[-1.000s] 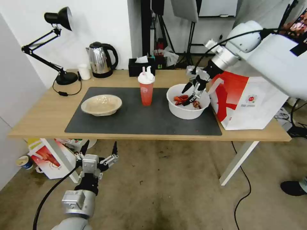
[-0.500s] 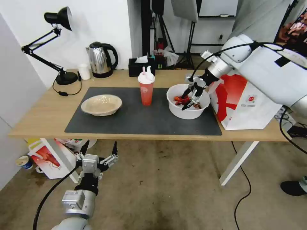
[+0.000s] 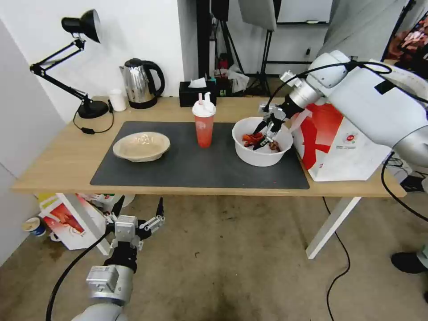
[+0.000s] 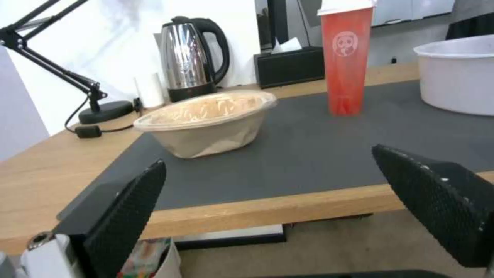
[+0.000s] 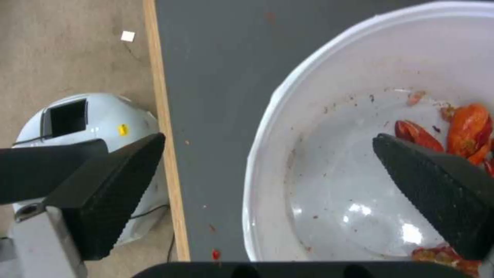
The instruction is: Pick up the trash from the table and place it into the takeout bag.
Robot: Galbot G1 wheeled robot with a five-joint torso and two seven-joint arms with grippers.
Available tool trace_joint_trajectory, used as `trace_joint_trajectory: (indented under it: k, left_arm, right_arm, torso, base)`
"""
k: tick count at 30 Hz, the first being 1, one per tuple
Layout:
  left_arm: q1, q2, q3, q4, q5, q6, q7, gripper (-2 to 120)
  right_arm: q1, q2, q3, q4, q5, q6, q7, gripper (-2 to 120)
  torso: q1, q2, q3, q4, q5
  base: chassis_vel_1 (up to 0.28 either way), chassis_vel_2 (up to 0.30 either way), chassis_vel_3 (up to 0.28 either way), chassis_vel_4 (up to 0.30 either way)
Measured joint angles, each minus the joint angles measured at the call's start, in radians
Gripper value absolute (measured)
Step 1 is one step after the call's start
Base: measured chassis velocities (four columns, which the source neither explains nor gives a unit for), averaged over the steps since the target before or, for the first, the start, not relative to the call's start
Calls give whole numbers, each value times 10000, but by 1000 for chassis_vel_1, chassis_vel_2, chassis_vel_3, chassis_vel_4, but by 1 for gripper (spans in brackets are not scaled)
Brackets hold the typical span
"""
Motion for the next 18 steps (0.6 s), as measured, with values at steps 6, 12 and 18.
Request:
trace_joint_trajectory:
  k: [6,12,18]
  left_arm:
    - [0,0,0,0,0,0,0,100]
    - [0,0,0,0,0,0,0,100]
    - [0,0,0,0,0,0,0,100]
  right_arm:
    - [-211,71,85,-71,-174,18,0,100]
    - [-295,136,106,-98,-237,32,0,100]
    - [-154,146,97,-74,-227,35,-2,100]
  torso:
    - [1,0,0,0,1]
    - [0,0,0,0,0]
    - [0,0,0,1,-1]
  base:
    - [0,0,0,0]
    - [0,0,0,0]
    - [0,0,0,0]
